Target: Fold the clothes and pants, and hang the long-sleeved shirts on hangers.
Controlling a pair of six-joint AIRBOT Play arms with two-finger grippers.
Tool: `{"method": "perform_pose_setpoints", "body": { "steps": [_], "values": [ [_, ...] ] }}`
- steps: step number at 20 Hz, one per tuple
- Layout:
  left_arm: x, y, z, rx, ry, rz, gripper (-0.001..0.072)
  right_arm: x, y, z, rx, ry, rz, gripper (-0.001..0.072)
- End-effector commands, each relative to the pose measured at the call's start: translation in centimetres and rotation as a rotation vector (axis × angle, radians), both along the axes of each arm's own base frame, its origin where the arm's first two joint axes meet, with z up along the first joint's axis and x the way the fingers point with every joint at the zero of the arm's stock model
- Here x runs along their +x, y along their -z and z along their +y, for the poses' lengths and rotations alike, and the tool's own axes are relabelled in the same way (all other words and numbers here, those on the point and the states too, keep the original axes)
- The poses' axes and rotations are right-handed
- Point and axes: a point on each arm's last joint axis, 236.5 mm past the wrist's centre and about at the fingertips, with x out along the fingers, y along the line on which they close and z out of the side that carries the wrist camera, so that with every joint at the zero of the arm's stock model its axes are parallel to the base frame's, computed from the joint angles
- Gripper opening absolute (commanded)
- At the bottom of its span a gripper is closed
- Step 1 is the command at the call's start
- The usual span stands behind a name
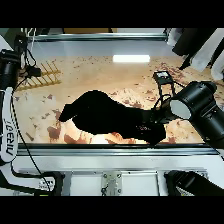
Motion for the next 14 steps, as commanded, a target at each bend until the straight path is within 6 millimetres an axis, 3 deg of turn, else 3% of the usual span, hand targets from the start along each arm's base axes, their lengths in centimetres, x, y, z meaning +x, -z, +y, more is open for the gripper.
{"method": "perform_pose_setpoints", "body": {
  "steps": [1,4,6,7,9,12,14],
  "values": [
    [-2.0,-3.1,-6.9,-0.049,0.280,0.042,0.0019,0.0,0.0,0.0,0.000,0.000,0.001,0.0033],
    [-5.9,-3.6,-15.8,-0.217,0.718,0.146,0.0019,0.0,0.0,0.0,0.000,0.000,0.000,0.0033],
    [-10.1,-3.6,-20.5,-0.338,0.971,0.239,0.0019,0.0,0.0,0.0,0.000,0.000,0.000,0.0033],
    [-12.2,-3.4,-21.9,-0.377,1.079,0.297,0.0019,0.0,0.0,0.0,0.000,0.000,0.000,0.0033],
    [-14.7,-2.5,-21.9,-0.406,1.128,0.415,0.0019,0.0,0.0,0.0,0.000,0.000,0.001,0.0033],
    [-14.8,-1.6,-20.1,-0.365,1.084,0.465,0.0019,0.0,0.0,0.0,0.000,0.000,0.001,0.0033],
    [-15.2,-1.7,-20.0,-0.346,1.174,0.467,0.0017,0.0,0.0,0.0,0.000,0.000,0.001,0.0033]
  ]
}}
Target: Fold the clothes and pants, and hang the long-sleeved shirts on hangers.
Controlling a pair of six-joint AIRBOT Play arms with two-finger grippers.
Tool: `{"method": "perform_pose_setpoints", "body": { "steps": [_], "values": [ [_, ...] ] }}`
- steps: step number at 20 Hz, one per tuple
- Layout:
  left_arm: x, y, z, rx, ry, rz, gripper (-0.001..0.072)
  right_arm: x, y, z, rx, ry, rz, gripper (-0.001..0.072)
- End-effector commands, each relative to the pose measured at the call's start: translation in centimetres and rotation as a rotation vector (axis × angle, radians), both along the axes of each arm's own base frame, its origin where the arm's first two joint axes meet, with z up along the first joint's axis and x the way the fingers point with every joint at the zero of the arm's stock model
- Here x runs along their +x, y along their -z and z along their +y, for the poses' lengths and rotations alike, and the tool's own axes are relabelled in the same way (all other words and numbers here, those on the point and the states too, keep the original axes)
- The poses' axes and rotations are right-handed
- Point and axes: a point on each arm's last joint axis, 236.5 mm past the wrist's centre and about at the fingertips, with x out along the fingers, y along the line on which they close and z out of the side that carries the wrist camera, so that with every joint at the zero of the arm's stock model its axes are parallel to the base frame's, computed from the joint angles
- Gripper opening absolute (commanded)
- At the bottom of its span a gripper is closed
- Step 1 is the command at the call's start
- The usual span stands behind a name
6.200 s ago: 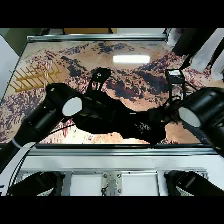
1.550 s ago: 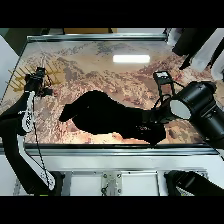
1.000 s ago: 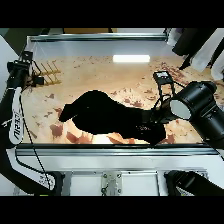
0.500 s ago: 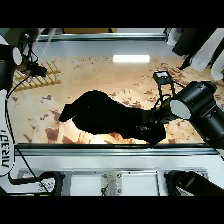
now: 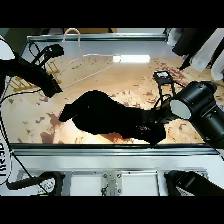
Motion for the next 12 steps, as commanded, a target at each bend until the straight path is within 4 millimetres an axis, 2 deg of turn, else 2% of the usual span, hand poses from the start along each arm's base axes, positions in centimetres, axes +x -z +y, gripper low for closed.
{"method": "perform_pose_setpoints", "body": {
  "steps": [1,3,5,10,12],
  "values": [
    [-2.4,-0.3,-0.5,-0.037,0.218,0.024,0.0017,0.0,0.0,0.0,0.000,0.000,0.001,0.0033],
    [-2.7,-1.1,-1.2,-0.123,0.282,0.000,0.0017,0.0,0.0,0.0,0.000,0.000,0.000,0.0033],
    [-3.4,-1.1,-1.5,-0.197,0.315,-0.010,0.0017,0.0,0.0,0.0,0.000,0.000,0.001,0.0033],
    [-8.5,3.4,-1.0,-0.243,0.382,0.095,0.0016,0.0,0.0,0.0,-0.001,0.000,0.002,0.0033],
    [-10.5,4.6,-0.8,-0.261,0.390,0.120,0.0016,0.0,0.1,0.0,-0.001,0.000,0.002,0.0033]
  ]
}}
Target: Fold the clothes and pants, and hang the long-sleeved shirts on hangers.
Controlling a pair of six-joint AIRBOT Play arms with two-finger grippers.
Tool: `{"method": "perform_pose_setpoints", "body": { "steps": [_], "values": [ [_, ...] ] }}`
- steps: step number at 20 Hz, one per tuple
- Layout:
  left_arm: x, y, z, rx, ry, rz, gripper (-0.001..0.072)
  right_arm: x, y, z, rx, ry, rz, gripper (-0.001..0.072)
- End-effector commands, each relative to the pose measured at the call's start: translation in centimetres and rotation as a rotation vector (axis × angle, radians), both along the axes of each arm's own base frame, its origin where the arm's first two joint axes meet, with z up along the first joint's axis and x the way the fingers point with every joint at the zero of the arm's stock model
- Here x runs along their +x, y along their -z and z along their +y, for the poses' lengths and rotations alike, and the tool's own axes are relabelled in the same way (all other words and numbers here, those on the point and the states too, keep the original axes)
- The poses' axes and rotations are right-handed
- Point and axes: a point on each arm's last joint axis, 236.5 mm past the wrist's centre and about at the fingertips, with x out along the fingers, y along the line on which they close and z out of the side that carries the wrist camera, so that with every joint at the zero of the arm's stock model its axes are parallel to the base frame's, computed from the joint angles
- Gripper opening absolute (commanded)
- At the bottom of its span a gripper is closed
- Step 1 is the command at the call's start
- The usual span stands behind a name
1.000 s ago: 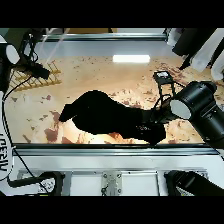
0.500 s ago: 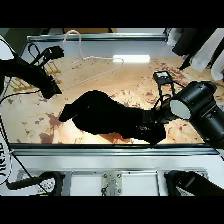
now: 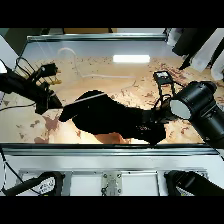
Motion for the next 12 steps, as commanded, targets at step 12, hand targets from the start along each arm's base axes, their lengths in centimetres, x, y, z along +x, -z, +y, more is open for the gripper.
{"method": "perform_pose_setpoints", "body": {
  "steps": [12],
  "values": [
    [-12.4,6.2,-3.0,-0.072,0.093,0.136,0.0016,0.2,0.5,0.2,-0.009,0.000,0.012,0.0033]
  ]
}}
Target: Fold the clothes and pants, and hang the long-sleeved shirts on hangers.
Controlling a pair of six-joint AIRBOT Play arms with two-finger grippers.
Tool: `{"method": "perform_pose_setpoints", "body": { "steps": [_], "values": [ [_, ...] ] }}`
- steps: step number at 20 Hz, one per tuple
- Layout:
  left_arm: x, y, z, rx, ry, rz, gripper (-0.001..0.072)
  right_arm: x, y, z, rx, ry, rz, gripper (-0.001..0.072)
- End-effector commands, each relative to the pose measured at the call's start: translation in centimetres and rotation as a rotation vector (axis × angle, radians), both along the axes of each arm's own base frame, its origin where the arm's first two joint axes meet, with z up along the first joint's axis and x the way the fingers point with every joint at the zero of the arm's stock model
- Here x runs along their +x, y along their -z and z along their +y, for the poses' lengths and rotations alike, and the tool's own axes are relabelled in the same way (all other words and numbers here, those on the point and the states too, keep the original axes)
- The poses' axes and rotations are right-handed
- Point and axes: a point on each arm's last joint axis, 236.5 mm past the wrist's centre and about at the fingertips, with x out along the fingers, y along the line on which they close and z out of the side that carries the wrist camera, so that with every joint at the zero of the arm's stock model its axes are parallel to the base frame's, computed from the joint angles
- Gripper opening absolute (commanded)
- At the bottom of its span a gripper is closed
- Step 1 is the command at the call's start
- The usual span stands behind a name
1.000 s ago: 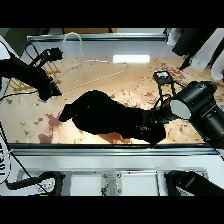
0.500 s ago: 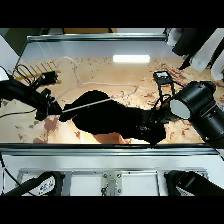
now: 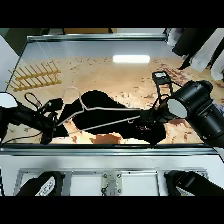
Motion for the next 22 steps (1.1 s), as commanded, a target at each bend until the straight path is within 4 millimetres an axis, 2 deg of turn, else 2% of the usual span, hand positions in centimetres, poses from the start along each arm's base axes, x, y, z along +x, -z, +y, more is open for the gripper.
{"method": "perform_pose_setpoints", "body": {
  "steps": [1,6,12,19,22],
  "values": [
    [-2.6,1.4,-1.1,0.000,0.028,0.027,0.0016,0.0,0.1,0.0,-0.001,0.001,0.002,0.0033],
    [-3.2,3.2,-2.4,0.034,-0.013,0.055,0.0016,0.0,0.1,0.0,-0.001,0.001,0.002,0.0033],
    [-0.7,3.9,-4.0,0.054,-0.071,-0.040,0.0016,-0.1,0.1,0.0,-0.003,0.002,0.005,0.0033],
    [0.6,4.0,-2.6,0.058,-0.156,-0.042,0.0017,-0.1,0.1,0.0,-0.002,0.002,0.005,0.0033],
    [0.6,4.0,-2.6,0.056,-0.156,-0.044,0.0017,-0.1,0.1,0.0,-0.002,0.002,0.005,0.0033]
  ]
}}
